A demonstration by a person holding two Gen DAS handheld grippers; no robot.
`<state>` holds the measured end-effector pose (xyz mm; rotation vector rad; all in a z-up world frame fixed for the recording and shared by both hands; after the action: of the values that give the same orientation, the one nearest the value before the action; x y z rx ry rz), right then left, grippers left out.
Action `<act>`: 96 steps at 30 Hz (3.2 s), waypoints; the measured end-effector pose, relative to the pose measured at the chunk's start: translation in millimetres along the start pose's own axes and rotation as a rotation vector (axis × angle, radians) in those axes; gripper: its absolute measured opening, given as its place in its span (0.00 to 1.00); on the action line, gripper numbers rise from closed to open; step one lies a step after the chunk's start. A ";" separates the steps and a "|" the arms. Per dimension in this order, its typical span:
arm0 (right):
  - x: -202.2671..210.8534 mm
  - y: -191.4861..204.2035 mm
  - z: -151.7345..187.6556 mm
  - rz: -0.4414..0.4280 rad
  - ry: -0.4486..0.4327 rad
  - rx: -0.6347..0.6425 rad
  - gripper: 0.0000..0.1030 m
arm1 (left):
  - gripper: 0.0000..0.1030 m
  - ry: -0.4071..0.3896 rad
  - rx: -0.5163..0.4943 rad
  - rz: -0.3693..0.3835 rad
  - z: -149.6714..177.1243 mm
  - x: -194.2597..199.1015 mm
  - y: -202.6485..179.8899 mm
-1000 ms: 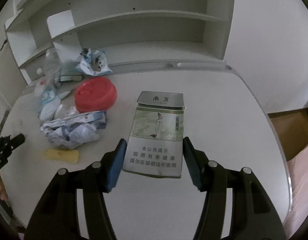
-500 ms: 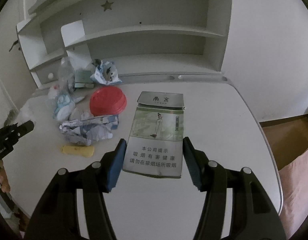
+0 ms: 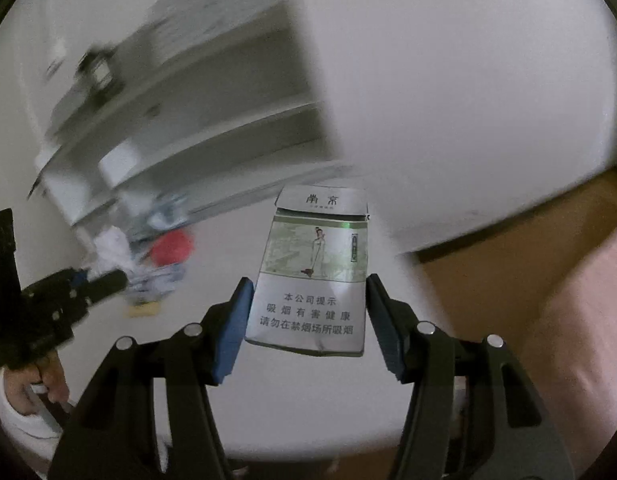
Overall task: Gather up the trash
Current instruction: 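Carry both items over the black bin and open both grippers, then return both grippers to the desk, then grasp the clear plastic bag with the left gripper while the right grasps crumpled foil paper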
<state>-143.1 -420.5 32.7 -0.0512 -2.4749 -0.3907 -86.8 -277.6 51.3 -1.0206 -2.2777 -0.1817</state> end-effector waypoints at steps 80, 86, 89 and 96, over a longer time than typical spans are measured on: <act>-162.1 278.9 64.3 -0.258 0.248 0.446 0.93 | 0.94 0.048 0.544 -0.599 150.2 117.6 317.4; -167.9 286.4 65.1 -0.272 0.257 0.491 0.93 | 0.94 0.065 0.551 -0.615 155.9 118.5 321.9; -172.6 289.4 53.5 -0.266 0.240 0.493 0.93 | 0.94 0.081 0.544 -0.630 159.0 120.2 323.7; -199.4 317.2 61.8 -0.247 0.283 0.725 0.90 | 0.94 0.122 0.539 -0.639 168.5 123.6 328.1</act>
<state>22.3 -88.3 -48.1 0.5692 -2.2025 0.3904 2.4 87.4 -49.4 0.0025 -2.2773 0.1078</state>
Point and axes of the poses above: each gripper's, at about its wrist camera, not at the fingertips, and x roughly against the way its jaws point, y to its left, z to its underside, the point moved 10 cm from there along -x, roughly the way its jaws point, and after that the axes turned 1 degree about x, right-handed, at the moved point
